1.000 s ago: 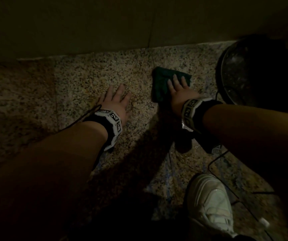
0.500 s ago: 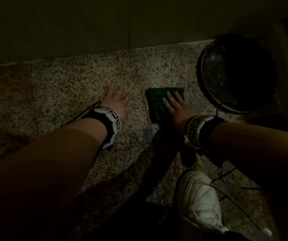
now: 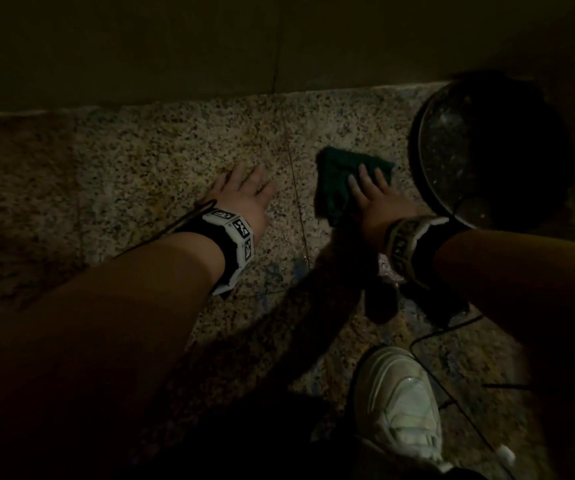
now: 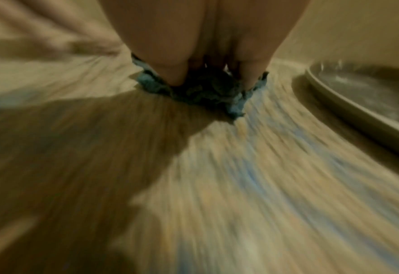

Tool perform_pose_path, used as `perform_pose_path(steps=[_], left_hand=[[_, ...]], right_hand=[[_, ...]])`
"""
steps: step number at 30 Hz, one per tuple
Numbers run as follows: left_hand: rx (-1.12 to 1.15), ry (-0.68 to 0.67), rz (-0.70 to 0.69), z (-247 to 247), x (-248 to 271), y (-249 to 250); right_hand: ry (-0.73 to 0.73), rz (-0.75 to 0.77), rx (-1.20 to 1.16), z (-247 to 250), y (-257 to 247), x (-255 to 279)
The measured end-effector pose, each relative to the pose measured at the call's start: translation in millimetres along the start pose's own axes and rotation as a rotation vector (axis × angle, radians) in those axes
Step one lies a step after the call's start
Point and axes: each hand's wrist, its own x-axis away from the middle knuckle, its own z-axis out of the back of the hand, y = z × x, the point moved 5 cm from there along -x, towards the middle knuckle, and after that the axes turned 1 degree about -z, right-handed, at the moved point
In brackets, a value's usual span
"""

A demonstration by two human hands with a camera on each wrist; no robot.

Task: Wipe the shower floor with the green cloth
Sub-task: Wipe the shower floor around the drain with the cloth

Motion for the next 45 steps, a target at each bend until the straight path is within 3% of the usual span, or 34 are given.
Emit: perform_pose_path(steps=[4, 7, 12, 18, 29, 34, 40, 45], left_hand=[[0.018, -0.007, -0.003, 3, -3, 1], [0.036, -0.035, 0.012, 1, -2, 2], [0.011, -0.028, 0.023, -4, -4, 3], [-0.001, -0.027, 0.018, -5, -5, 2], [0.021, -0.002, 0.019, -5, -3, 2], [-0.002, -0.003, 0.023, -6, -6, 2], [-0.027, -0.003, 0.027, -7, -7, 3], [0.003, -0.005, 0.028, -4, -5, 2]], right_hand=[[-0.080, 0.009, 0.006, -32, 17, 19], [-0.061, 0.018, -0.025, -29, 15, 20], [0.070, -0.017, -0.043, 9, 19, -15], [0.049, -0.091, -0.198, 41, 24, -34], [-0.017, 0.003, -0.040, -33, 52, 14], [0.061, -0.013, -0.149, -20, 42, 5], [0.081, -0.040, -0.238, 29, 31, -18], [0.048, -0.019, -0.157, 31, 35, -21]])
